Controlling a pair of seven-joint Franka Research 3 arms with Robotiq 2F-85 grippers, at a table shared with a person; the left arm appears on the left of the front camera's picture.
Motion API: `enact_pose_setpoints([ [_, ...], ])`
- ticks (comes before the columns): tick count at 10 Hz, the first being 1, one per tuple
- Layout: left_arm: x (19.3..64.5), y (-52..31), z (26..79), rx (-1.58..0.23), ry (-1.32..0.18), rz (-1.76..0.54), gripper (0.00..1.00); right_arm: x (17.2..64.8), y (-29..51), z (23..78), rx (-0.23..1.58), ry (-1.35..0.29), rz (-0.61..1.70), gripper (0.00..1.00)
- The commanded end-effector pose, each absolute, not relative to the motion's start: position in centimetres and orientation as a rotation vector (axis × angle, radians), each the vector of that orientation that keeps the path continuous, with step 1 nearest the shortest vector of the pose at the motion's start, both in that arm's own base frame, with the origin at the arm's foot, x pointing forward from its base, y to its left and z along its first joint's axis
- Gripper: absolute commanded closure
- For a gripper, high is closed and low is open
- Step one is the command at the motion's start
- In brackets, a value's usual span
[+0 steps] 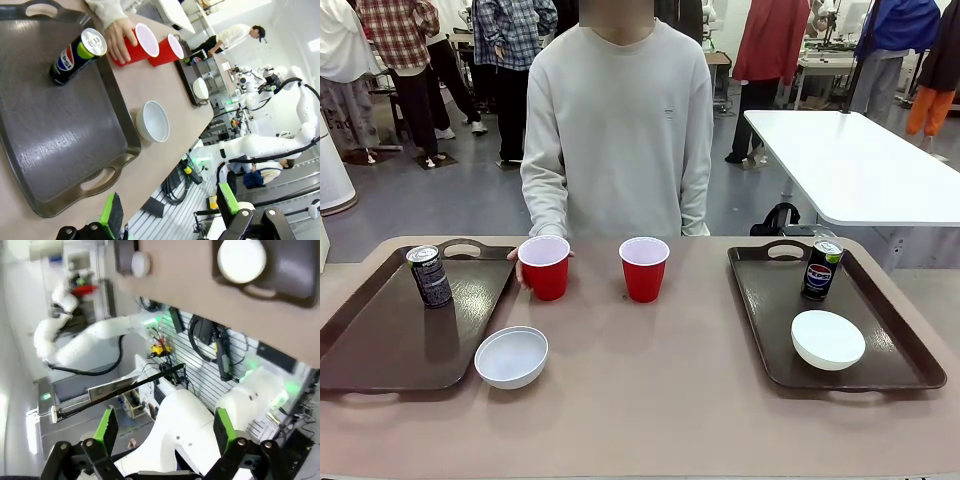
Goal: Prepare tableware on both trays.
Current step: Pick up a Picnic Bowl from the table and place it on a Handle tray.
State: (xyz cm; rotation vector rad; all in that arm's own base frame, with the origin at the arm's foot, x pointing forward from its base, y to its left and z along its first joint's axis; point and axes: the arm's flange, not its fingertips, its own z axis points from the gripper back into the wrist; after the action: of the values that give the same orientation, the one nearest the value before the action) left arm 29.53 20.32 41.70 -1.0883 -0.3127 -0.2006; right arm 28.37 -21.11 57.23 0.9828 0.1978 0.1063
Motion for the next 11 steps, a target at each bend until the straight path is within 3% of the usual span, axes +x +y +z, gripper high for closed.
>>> enact_pose_setpoints([
  [1, 29.4, 20.4, 41.9, -1.102, -0.320, -0.198, 0.00, 31.1, -23.9, 53.2, 1.290, 0.294, 0.256, 0.00],
  [3, 29.4, 20.4, 41.9, -1.102, -0.320, -0.198, 0.00, 32.4, -24.6, 47.3, 1.405, 0.189, 0.002, 0.00],
  [5, 29.4, 20.4, 41.9, -1.102, -0.320, -0.198, 0.00, 32.7, -23.8, 45.3, 1.276, 0.038, -0.081, 0.00],
  [6, 29.4, 20.4, 41.9, -1.102, -0.320, -0.198, 0.00, 31.9, -22.6, 44.6, 1.355, 0.209, 0.008, 0.00],
  [11, 29.4, 20.4, 41.9, -1.102, -0.320, -0.198, 0.00, 31.9, -22.6, 44.6, 1.355, 0.209, 0.008, 0.00],
])
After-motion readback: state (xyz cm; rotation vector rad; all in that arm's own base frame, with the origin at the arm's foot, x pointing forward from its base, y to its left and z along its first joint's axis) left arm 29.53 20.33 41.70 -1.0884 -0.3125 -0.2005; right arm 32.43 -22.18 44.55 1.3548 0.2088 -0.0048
